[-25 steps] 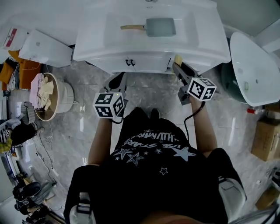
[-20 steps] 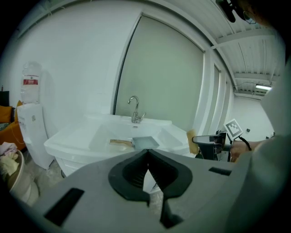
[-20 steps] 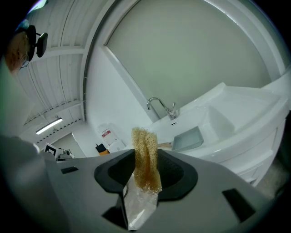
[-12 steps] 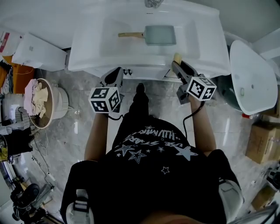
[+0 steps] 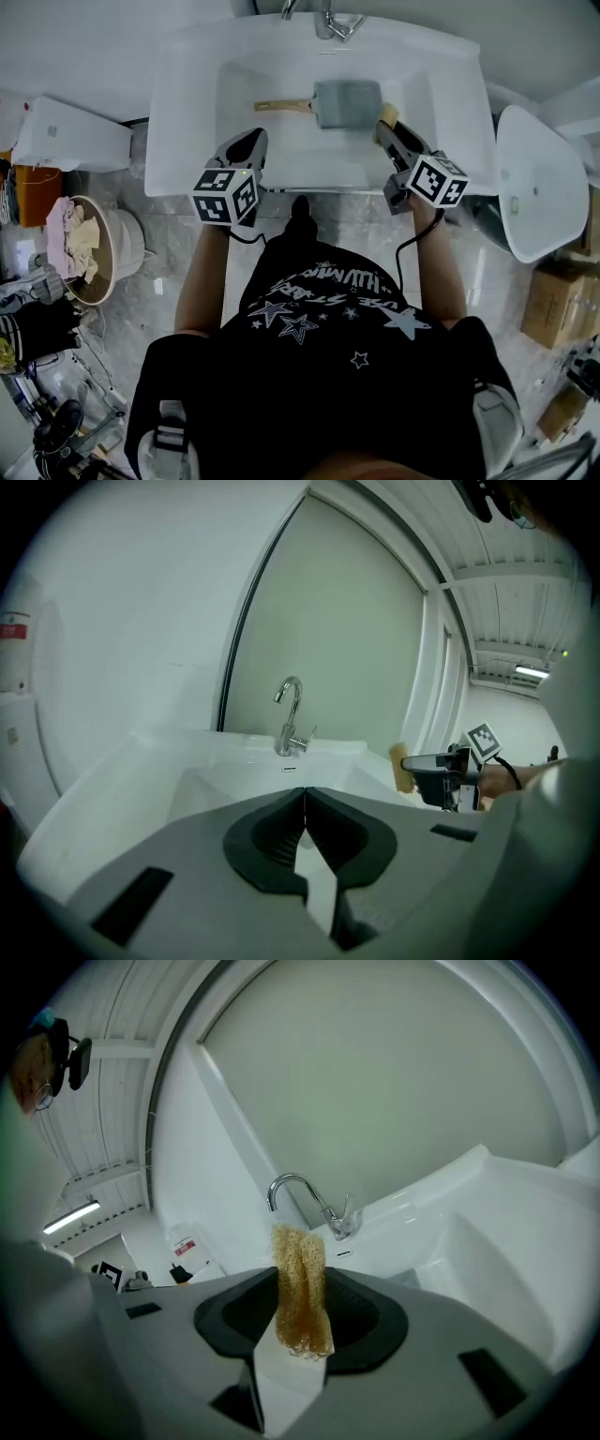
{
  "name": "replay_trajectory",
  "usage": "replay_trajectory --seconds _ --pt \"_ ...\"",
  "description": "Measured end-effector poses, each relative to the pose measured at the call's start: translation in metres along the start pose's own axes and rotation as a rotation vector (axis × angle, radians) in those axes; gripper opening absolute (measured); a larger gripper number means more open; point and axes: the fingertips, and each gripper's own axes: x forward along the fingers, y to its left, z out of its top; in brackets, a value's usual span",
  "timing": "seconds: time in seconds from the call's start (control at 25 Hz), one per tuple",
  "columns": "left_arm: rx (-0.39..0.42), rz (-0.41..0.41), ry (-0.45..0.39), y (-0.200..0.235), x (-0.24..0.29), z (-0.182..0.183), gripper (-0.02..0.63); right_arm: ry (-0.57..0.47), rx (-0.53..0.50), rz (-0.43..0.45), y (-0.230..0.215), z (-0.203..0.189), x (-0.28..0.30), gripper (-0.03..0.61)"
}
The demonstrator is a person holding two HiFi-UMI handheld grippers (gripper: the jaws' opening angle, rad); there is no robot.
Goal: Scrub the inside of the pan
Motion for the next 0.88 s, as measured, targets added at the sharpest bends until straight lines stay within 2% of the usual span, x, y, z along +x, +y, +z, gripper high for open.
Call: replay_trajectory --seconds 0.28,0.48,0.52,0.68,0.88 --pt "-0.016 -0.037 0.05 0.046 0.055 0.016 0.009 0.019 0.031 -0.048 -0.021 0.017 0.062 0.152" --pt "-0.009 -0.113 0.111 0.059 0.084 0.008 0.012 0.031 0.061 -0.082 -0.032 0.019 0.086 0.152" --pt "-0.001 -0.126 0.129 0.062 0.091 0.004 0.031 0.032 0.067 -0.088 -0.035 0.02 0.092 0.152" --pt "0.071 -0.205 0.218 0.063 0.115 -0.013 0.198 0.04 0.083 -0.117 -0.046 0.023 0.109 0.152" --pt "0.185 -0.256 0.307 0.064 0.135 -0.033 0.255 0.055 0.111 -0.14 -0.055 0.017 0.124 0.152"
